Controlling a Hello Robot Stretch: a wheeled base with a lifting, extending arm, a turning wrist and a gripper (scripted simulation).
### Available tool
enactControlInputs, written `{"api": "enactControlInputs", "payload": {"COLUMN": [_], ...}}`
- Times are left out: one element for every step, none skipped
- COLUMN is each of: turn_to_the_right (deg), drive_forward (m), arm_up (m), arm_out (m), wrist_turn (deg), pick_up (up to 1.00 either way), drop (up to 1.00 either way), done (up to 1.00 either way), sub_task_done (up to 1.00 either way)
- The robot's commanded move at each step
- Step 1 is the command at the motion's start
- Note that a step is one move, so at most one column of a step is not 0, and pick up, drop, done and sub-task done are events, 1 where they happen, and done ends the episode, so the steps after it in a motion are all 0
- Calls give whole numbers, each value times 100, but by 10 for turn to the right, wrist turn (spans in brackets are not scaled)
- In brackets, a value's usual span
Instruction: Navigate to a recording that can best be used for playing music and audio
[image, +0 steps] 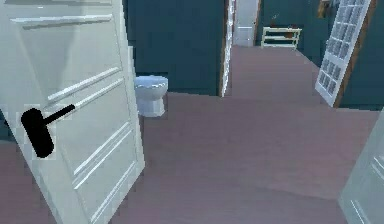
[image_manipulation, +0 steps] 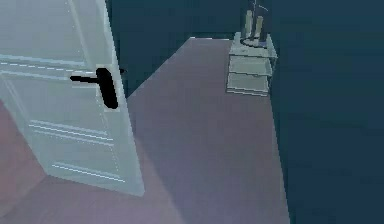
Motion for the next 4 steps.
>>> {"api": "enactControlInputs", "payload": {"turn_to_the_right": [-450, -360, 0, -450], "drive_forward": [0, 0, 25, 0], "arm_up": [0, 0, 0, 0], "arm_out": [0, 0, 0, 0], "wrist_turn": [0, 0, 0, 0], "pick_up": [0, 0, 0, 0], "drop": [0, 0, 0, 0], "done": [0, 0, 0, 0], "sub_task_done": [0, 0, 0, 0]}}
